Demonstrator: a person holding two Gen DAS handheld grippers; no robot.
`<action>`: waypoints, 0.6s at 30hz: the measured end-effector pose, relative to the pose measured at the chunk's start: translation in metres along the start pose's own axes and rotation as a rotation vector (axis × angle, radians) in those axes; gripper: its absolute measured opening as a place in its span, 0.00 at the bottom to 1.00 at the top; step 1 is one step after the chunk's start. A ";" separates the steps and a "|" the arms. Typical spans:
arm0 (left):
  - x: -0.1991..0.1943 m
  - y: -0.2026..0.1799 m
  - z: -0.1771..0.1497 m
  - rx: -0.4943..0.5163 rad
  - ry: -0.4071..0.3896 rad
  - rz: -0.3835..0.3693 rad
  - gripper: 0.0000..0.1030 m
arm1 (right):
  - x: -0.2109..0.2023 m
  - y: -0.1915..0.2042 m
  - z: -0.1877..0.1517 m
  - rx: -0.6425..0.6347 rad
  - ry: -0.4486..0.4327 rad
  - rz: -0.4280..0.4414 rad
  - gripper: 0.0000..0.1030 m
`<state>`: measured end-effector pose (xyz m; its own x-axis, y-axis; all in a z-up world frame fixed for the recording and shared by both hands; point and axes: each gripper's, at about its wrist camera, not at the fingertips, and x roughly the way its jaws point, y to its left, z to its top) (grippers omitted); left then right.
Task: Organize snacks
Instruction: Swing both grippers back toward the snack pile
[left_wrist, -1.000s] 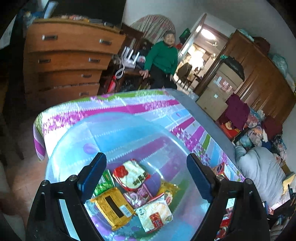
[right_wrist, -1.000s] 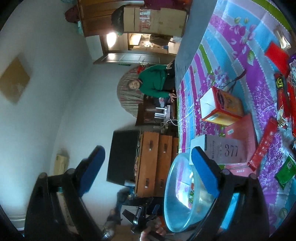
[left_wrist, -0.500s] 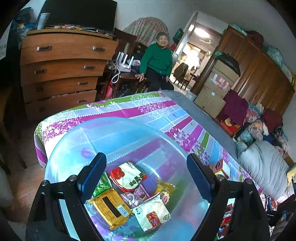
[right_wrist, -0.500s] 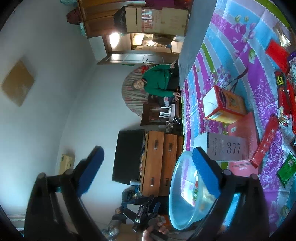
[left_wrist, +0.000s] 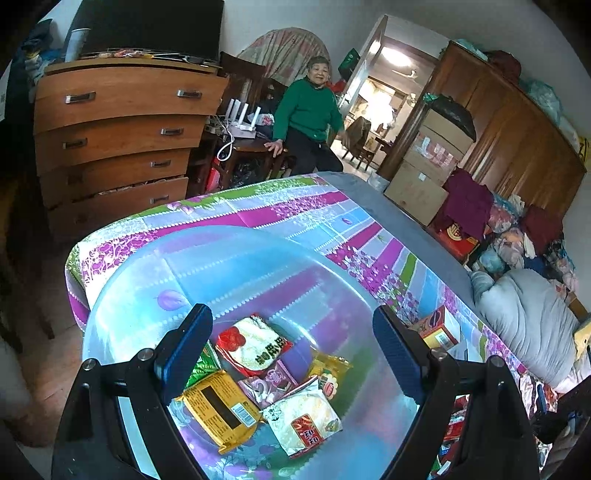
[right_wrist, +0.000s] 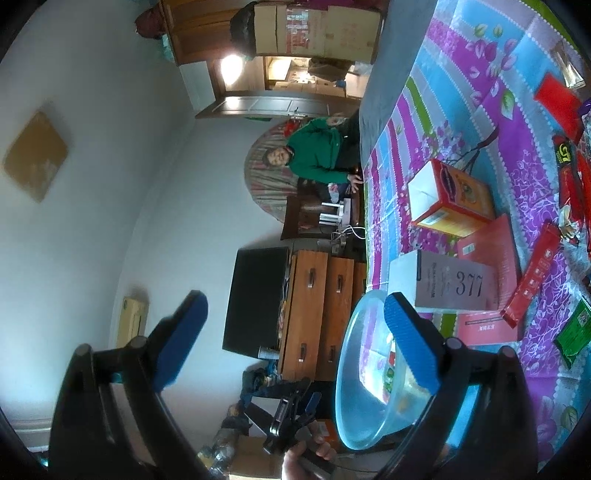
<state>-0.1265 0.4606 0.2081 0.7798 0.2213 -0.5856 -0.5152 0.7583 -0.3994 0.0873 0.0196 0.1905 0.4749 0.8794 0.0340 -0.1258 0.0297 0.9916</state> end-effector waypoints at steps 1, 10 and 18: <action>0.001 -0.001 -0.001 0.006 0.004 -0.005 0.87 | 0.001 0.005 -0.002 -0.028 0.010 -0.002 0.95; 0.001 -0.021 -0.016 0.071 0.029 -0.020 0.87 | -0.004 0.091 -0.051 -0.525 0.028 -0.172 0.97; -0.025 -0.067 -0.039 0.236 -0.104 0.027 0.87 | -0.043 0.134 -0.114 -0.889 -0.091 -0.265 1.00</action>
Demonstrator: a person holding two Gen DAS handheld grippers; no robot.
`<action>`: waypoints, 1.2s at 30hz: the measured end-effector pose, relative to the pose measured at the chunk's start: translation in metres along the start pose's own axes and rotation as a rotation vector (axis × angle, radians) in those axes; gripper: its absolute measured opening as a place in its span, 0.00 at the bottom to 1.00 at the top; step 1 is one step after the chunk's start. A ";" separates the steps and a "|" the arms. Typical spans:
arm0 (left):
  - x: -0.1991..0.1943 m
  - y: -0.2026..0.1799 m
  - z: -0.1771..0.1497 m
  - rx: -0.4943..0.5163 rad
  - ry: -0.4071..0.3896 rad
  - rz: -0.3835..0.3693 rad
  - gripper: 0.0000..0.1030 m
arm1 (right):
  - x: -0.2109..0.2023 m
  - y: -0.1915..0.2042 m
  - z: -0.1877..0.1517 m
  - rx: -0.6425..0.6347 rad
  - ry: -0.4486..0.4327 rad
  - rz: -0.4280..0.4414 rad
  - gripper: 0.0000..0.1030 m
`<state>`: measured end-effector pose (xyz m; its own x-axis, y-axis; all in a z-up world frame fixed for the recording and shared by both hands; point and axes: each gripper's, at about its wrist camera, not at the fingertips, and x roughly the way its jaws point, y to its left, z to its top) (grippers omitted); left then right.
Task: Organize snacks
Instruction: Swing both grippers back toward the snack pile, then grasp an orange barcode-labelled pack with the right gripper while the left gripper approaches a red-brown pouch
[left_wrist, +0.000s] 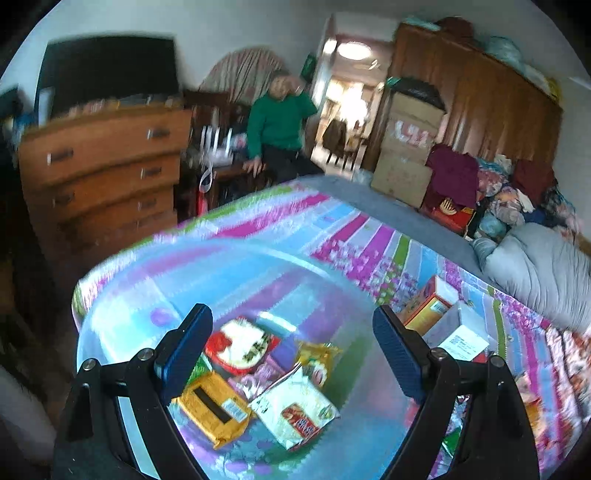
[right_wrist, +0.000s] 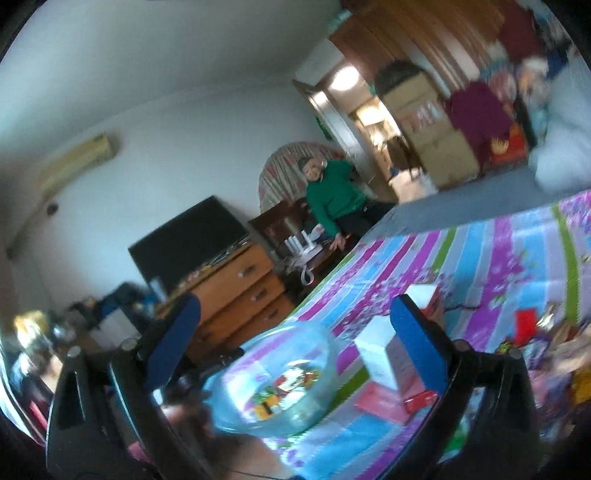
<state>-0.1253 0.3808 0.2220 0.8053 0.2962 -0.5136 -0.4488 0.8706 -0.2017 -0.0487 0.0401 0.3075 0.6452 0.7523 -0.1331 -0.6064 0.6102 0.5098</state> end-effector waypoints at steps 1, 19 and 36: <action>-0.005 -0.006 0.000 0.015 -0.025 -0.001 0.87 | -0.005 0.002 -0.003 -0.012 0.003 -0.009 1.00; -0.021 -0.158 -0.080 0.399 0.065 -0.330 0.93 | -0.092 -0.137 -0.147 0.042 0.390 -0.553 0.75; 0.020 -0.224 -0.159 0.503 0.315 -0.452 0.93 | -0.059 -0.358 -0.111 0.457 0.303 -0.605 0.41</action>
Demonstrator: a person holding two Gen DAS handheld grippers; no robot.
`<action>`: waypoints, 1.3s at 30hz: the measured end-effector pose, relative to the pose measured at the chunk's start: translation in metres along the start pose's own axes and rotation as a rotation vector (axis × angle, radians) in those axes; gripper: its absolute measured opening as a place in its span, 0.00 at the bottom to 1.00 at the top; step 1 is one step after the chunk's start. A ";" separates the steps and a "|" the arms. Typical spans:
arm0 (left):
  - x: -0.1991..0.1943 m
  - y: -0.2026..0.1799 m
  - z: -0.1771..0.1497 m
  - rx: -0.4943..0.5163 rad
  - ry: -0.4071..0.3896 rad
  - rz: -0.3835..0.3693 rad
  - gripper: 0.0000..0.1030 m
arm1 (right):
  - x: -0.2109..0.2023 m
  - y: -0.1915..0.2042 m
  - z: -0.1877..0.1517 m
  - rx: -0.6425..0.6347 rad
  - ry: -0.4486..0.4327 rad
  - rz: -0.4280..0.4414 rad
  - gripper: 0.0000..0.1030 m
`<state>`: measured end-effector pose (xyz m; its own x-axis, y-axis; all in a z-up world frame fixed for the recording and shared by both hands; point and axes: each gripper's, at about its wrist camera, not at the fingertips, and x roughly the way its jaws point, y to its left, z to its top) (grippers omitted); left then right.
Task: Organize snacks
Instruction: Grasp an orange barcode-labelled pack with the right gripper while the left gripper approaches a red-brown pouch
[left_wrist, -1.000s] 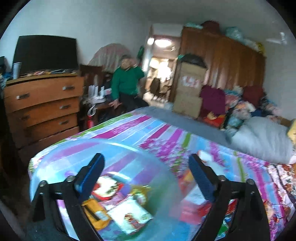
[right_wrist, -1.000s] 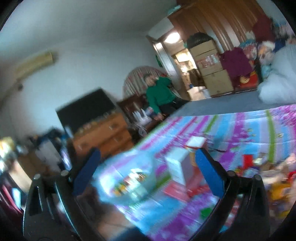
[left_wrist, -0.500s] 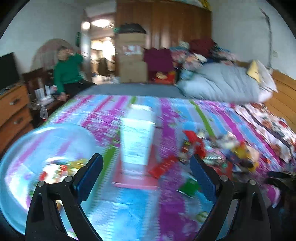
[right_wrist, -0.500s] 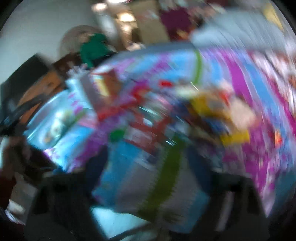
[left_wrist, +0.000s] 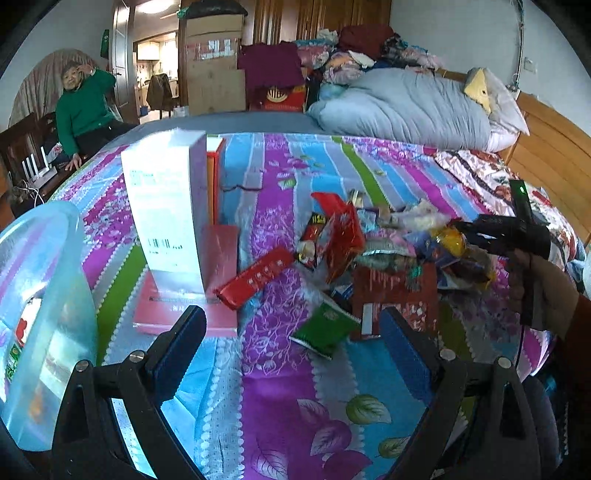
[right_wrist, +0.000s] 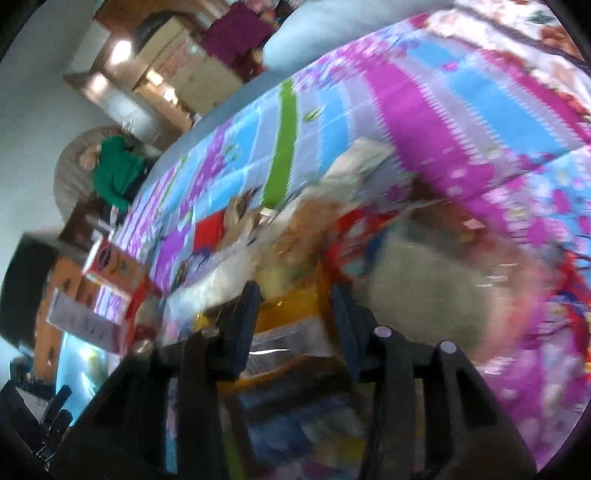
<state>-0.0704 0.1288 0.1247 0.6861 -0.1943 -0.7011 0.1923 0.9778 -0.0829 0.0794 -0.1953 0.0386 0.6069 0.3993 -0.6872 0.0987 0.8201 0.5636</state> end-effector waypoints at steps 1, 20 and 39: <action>0.002 0.000 -0.002 0.000 0.009 0.003 0.93 | 0.001 0.008 -0.006 -0.010 0.007 0.021 0.42; 0.009 0.002 -0.034 -0.057 0.061 -0.035 0.93 | -0.059 0.081 -0.161 -0.175 0.076 -0.072 0.75; 0.139 -0.088 -0.026 -0.132 0.427 -0.293 0.68 | -0.074 0.011 -0.169 -0.070 0.120 0.059 0.42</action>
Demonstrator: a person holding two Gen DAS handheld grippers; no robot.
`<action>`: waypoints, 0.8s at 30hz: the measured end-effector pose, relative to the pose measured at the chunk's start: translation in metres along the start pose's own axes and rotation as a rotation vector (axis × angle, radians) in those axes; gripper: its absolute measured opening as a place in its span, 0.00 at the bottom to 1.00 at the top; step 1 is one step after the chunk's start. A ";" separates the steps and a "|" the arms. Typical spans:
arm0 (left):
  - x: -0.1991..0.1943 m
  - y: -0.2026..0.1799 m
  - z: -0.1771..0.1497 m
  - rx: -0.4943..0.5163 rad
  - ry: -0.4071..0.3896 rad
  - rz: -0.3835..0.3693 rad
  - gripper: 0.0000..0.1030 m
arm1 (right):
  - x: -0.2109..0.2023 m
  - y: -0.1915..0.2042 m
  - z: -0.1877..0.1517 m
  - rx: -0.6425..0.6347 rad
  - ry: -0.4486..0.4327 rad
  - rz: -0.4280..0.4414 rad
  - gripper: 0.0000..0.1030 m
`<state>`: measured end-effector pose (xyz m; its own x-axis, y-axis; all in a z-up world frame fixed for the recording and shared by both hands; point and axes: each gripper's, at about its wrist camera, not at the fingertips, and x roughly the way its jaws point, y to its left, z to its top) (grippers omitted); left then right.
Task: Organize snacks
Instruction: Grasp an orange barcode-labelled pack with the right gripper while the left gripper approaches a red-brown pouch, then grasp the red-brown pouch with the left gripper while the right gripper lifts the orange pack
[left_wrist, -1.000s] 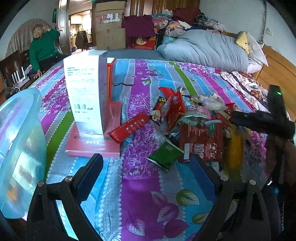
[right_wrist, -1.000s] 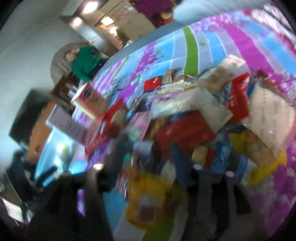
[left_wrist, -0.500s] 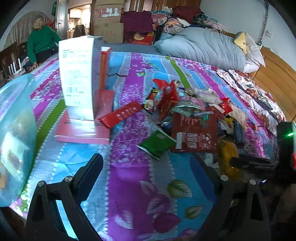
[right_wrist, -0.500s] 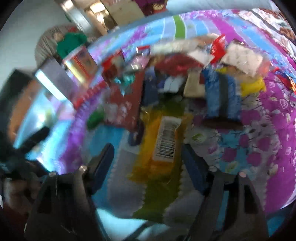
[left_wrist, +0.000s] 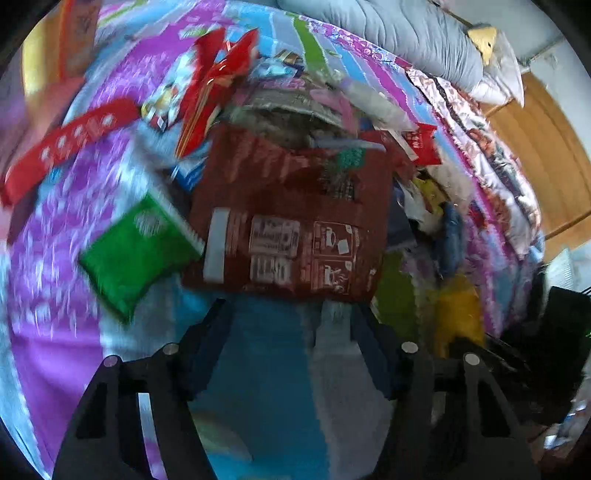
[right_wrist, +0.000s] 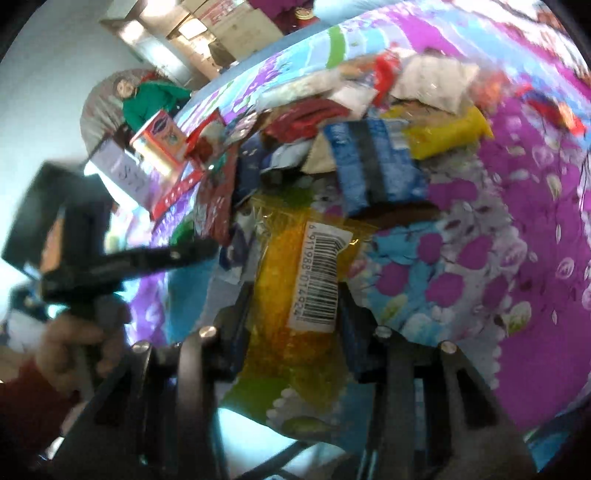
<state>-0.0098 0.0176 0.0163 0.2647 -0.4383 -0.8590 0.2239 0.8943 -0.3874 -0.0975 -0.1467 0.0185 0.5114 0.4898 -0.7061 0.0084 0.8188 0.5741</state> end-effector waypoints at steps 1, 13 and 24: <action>0.000 0.001 0.004 -0.011 -0.013 0.015 0.68 | 0.001 -0.004 0.000 0.014 0.003 0.014 0.42; -0.054 0.002 0.008 -0.055 -0.254 0.062 0.83 | -0.003 -0.018 -0.002 0.044 0.019 0.117 0.43; -0.008 0.051 0.053 -0.208 -0.086 0.081 0.91 | -0.007 -0.028 -0.001 0.061 0.023 0.134 0.43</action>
<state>0.0493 0.0622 0.0205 0.3552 -0.3621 -0.8618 0.0033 0.9224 -0.3862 -0.1021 -0.1728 0.0071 0.4915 0.6007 -0.6305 -0.0060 0.7263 0.6873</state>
